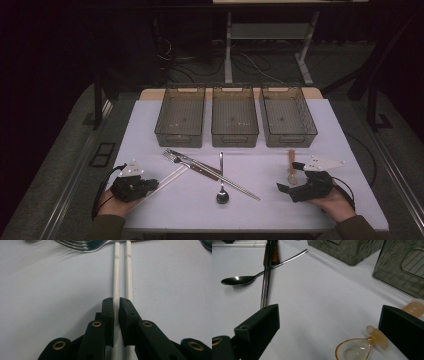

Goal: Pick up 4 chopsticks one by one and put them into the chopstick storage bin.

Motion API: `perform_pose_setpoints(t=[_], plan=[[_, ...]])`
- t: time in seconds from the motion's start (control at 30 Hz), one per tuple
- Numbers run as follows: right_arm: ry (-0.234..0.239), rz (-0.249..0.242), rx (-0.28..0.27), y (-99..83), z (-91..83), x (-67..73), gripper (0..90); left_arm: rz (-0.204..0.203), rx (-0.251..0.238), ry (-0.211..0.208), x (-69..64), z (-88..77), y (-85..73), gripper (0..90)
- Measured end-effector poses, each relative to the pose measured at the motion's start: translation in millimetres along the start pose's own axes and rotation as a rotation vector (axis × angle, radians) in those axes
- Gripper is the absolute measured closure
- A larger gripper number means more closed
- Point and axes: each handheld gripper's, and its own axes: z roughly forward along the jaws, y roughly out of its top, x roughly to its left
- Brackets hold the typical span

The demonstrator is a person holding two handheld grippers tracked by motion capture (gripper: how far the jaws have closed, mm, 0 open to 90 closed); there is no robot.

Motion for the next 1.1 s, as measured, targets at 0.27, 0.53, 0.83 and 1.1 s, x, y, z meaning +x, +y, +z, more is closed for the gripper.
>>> perform_pose_setpoints(t=[0.27,0.53,0.83,1.1], plan=[[0.002,-0.004,0.000,0.1,-0.2,0.5,3.2,0.059,-0.013,-0.011,0.8,0.2,-1.8,83.8],[0.001,-0.002,-0.001,0.2,-0.6,0.2,3.2,0.058,-0.036,-0.050,6.6,-0.4,-4.2,84.2],[0.000,0.000,-0.004,0.3,-1.0,-0.2,3.2,0.002,-0.032,-0.033,8.7,-5.7,1.8,84.2],[0.000,0.001,-0.006,0.3,-1.4,-0.3,3.2,-0.031,-0.032,-0.016,5.4,-10.8,11.8,84.2]])
